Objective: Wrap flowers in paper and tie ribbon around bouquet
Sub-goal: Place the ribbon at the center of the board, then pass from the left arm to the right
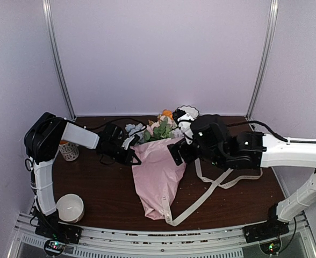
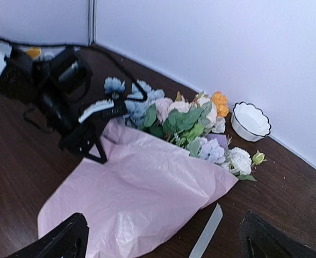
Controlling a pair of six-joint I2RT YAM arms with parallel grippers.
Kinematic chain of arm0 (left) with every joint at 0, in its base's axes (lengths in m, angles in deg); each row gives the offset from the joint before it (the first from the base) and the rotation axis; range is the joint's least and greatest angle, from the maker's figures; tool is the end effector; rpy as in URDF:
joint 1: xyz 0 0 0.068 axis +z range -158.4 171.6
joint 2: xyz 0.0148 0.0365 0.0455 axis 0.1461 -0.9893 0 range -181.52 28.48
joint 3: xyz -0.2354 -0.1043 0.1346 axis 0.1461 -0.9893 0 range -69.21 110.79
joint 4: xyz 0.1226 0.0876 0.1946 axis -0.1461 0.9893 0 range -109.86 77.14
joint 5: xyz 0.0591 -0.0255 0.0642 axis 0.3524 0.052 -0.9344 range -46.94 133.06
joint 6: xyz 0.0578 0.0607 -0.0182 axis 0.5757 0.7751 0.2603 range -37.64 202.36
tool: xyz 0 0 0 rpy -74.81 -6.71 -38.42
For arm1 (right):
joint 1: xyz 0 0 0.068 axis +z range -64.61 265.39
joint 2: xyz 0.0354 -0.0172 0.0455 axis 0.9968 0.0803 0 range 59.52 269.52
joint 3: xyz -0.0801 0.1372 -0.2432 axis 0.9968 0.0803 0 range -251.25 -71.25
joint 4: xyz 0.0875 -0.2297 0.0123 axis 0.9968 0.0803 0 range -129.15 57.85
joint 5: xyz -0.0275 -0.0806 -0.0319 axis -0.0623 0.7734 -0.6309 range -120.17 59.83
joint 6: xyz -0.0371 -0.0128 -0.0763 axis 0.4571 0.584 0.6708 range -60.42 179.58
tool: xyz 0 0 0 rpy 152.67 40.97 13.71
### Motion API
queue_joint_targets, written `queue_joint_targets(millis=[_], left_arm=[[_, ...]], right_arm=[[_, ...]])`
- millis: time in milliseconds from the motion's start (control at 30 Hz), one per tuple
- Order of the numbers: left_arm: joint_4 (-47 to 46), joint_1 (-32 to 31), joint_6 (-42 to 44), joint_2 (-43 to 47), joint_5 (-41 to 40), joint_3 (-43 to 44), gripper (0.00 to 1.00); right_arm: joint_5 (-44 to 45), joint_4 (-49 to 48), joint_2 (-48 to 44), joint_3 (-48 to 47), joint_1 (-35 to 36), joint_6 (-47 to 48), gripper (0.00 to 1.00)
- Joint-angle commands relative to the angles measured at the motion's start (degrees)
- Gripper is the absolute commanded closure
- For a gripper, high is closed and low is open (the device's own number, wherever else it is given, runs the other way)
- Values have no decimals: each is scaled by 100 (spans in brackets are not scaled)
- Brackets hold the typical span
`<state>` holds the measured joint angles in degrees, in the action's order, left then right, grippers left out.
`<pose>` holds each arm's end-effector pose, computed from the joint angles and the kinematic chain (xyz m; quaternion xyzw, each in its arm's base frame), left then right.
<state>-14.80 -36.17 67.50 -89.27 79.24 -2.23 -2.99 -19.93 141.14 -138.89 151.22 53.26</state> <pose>0.3493 -0.2343 0.1124 0.1928 0.8926 -0.3780 0.1523 0.1681 0.2900 0.3183 -0.3273 0.7978 0.1052 0.4953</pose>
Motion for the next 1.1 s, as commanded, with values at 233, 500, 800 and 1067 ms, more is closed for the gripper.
queue_joint_targets(millis=[233,500,800,1067], left_arm=[[272,-27,29,-163,-312,39,100],[301,-50,-27,-195,-340,46,100],[335,-58,-39,-255,-333,81,100],[337,-54,-36,-320,-276,115,100]], right_arm=[[-2932,158,779,311,-1202,-3027,0],[-4080,-323,1590,558,-1290,-3663,0],[-3852,18,2041,642,-1450,-4035,0],[-4349,-435,2430,369,-1534,-4110,10]])
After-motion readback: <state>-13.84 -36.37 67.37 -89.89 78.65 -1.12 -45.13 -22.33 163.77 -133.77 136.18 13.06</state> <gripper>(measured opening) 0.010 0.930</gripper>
